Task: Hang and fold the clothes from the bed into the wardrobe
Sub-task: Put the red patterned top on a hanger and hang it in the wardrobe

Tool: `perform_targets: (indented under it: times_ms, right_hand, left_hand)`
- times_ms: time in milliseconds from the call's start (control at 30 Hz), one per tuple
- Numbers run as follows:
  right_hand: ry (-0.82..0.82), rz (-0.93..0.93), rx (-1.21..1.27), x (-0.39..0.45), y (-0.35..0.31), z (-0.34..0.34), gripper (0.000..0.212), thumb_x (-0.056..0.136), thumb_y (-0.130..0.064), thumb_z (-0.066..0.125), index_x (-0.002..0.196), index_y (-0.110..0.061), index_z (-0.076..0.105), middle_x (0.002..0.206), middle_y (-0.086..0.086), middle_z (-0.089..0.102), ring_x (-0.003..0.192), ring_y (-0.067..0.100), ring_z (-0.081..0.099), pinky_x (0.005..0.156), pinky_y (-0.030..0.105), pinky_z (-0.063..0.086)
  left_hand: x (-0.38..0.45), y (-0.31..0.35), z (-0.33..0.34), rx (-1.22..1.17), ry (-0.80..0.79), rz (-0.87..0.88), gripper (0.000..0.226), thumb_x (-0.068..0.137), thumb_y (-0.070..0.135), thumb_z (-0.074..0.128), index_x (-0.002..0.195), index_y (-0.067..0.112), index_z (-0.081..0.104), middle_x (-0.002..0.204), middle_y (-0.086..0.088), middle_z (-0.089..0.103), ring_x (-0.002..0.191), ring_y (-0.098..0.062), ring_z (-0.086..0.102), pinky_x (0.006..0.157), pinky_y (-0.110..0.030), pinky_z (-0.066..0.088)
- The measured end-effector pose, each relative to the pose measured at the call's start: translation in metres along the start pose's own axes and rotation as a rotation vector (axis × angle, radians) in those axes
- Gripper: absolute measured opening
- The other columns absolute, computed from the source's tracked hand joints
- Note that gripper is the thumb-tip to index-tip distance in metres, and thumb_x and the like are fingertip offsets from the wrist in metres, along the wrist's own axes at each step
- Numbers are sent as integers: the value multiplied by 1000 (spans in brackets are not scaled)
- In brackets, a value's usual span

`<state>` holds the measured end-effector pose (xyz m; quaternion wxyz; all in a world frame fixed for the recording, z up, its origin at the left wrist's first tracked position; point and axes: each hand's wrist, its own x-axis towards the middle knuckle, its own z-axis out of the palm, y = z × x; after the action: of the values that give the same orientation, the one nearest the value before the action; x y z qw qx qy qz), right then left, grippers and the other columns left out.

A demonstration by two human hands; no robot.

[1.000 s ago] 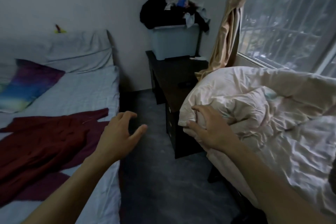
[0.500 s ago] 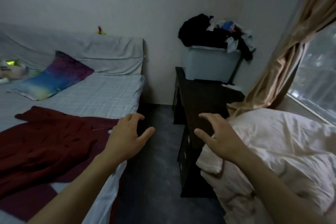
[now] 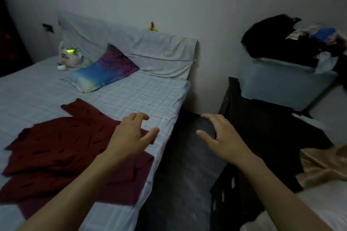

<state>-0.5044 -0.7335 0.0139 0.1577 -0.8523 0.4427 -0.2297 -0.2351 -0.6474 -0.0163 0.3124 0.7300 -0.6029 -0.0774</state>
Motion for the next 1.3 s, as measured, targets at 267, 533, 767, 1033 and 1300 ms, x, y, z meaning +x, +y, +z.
perform_targets:
  times_ms: [267,533,767,1033,1300]
  right_hand:
    - [-105,-180,113,149,66,52,59,88,-52,59,137,-21,48,133,2,51,123,19,48,105,40,42]
    - [-258,-349,248,301,117,72,55,91,-48,60,139,-23,47,137,0,49,127,16,44,109,38,37]
    - [-381,-492,392,380,106,124,49,92,-44,61,136,-25,49,133,-6,51,125,10,46,104,28,38]
    - [-573,-652,309,453,51,216,48,94,-39,61,138,-24,48,135,-6,50,127,10,45,107,27,37]
    - [-707,-825,269,499,-10,284,47,93,-37,62,136,-23,49,131,-3,53,124,12,47,103,23,35]
  left_hand:
    - [80,-30,37,146,60,-216,50,85,60,58,122,26,56,123,3,57,111,-20,53,93,-44,48]
    - [180,-11,61,267,149,-408,50,86,55,61,125,24,55,127,2,56,114,-20,52,95,-43,47]
    - [216,-41,68,300,176,-588,50,88,56,59,127,25,53,126,3,55,114,-20,51,97,-45,45]
    - [239,-129,64,210,313,-720,49,89,54,59,127,24,54,128,4,55,112,-18,51,96,-41,46]
    - [240,-183,52,196,396,-880,50,89,52,60,129,23,53,132,3,53,119,-19,50,99,-43,45]
